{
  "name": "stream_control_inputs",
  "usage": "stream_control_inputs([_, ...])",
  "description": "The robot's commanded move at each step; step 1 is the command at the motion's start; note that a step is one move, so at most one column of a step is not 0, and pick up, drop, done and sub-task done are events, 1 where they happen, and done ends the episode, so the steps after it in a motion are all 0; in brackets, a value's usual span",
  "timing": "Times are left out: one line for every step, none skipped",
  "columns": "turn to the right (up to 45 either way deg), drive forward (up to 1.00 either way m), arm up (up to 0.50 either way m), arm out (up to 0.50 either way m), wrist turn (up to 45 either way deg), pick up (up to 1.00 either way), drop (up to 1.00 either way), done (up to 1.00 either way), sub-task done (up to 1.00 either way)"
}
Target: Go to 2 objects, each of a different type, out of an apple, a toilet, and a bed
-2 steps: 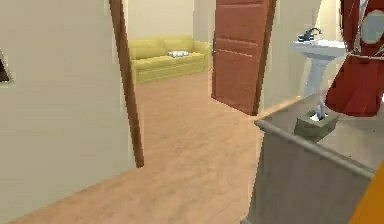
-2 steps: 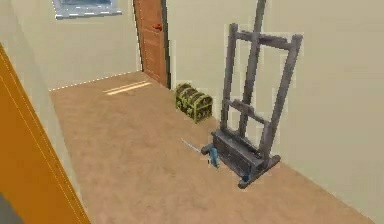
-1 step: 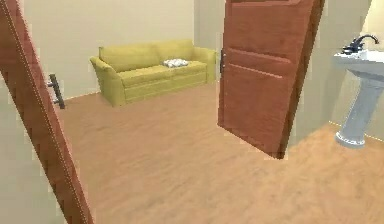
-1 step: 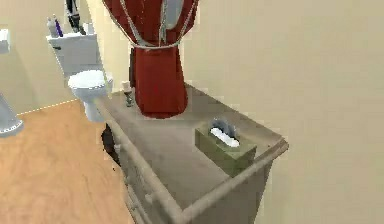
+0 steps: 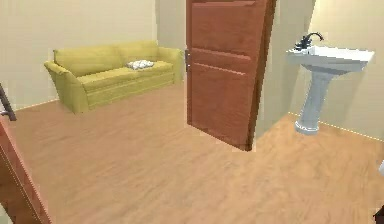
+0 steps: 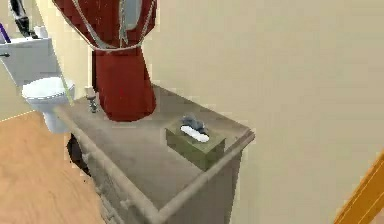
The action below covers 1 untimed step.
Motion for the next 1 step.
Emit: stream_control_inputs([0.0,0.1,0.0,0.0,0.0,0.0,0.0,0.0,0.0])
